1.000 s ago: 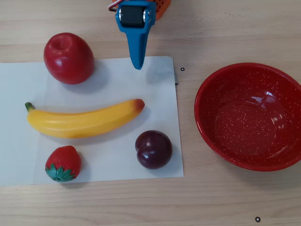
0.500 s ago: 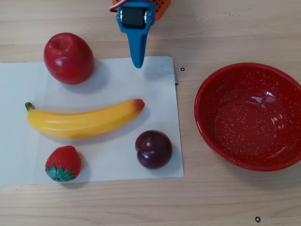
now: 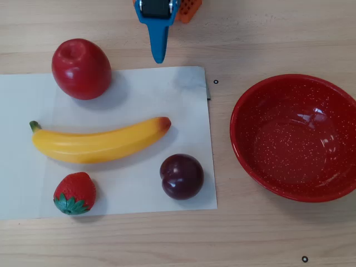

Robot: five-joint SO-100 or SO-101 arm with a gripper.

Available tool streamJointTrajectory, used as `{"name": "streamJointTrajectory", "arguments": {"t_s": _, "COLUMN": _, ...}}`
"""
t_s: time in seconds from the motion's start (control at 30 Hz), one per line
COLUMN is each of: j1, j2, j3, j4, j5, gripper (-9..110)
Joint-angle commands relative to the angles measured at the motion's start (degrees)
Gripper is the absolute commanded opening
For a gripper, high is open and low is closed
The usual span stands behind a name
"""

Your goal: Grasp the banana and put it in the red bowl

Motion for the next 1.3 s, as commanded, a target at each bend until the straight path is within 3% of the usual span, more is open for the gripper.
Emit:
{"name": "streamJointTrajectory", "arguments": {"t_s": 0.0, "j1": -1.6, "j2": -4.0, "j3": -9.1, "j4": 1.6, "j5": 2.5, "gripper": 0}}
{"name": "streamJointTrajectory", "arguments": {"t_s": 1.0, "j1": -11.9, "j2": -66.6, "j3": -87.8, "j4": 33.1, "j5": 17.3, "gripper": 0}}
{"name": "streamJointTrajectory", "arguments": {"t_s": 1.27, "j1": -14.2, "j2": -81.2, "j3": -105.5, "j4": 37.0, "j5": 19.1, "gripper": 0}}
